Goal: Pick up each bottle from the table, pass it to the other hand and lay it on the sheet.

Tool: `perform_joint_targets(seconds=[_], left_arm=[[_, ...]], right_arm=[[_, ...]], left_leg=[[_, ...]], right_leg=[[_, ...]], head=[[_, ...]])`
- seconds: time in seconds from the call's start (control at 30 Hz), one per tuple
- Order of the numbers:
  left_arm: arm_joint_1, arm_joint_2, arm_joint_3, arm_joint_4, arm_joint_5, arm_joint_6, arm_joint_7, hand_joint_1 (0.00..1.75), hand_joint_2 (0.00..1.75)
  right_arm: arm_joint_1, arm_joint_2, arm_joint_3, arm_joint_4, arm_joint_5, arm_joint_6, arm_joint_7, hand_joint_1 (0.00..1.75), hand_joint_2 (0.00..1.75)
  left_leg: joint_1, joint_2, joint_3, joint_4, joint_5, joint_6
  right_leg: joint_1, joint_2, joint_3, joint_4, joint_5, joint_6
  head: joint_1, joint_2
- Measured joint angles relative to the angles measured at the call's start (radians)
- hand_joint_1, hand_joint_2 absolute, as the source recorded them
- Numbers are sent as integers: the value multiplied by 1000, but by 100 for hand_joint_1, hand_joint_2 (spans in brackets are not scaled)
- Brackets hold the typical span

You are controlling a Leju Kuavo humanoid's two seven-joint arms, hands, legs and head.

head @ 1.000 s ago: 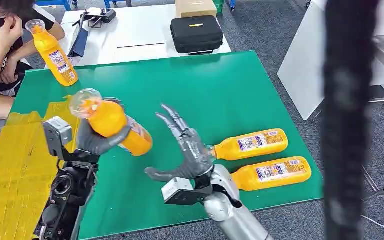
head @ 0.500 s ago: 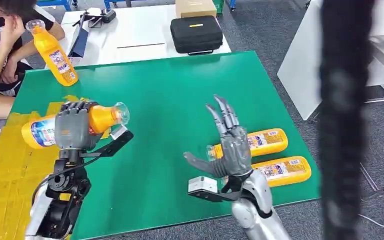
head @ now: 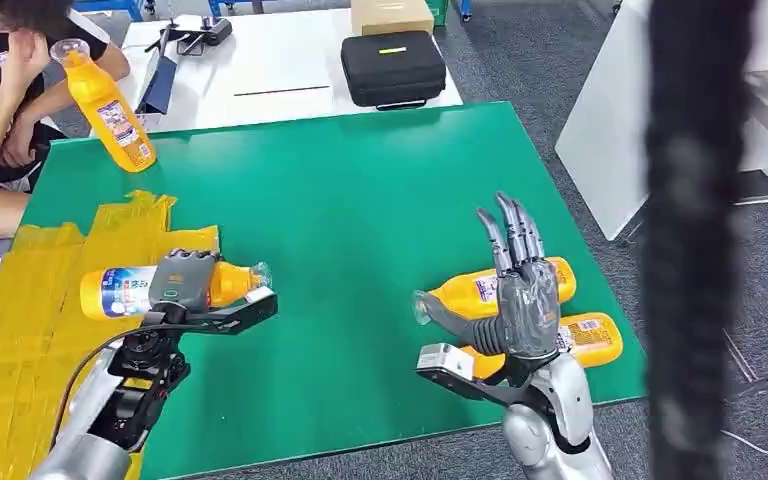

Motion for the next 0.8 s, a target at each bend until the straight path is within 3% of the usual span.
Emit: perform_joint_targets(seconds=[0.47, 0.63, 0.8], left_arm=[[-15, 1, 32, 86, -3, 85, 168, 0, 0], [24, -17, 102, 6, 28, 187, 93, 0, 0], [70, -42, 148, -108, 45, 194, 54, 0, 0]], right_arm=[[9, 2, 0, -1, 37, 66, 36, 0, 175], [7, 2, -3, -1, 65, 95, 52, 0, 175], [7, 2, -20, -1, 71, 102, 53, 0, 175]], left_leg=[[0, 0, 0, 0, 0, 0], [0, 0, 0, 0, 0, 0], [0, 0, 0, 0, 0, 0]], right_leg=[[0, 0, 0, 0, 0, 0], [0, 0, 0, 0, 0, 0], [0, 0, 0, 0, 0, 0]], head=[[0, 0], [0, 0], [0, 0]])
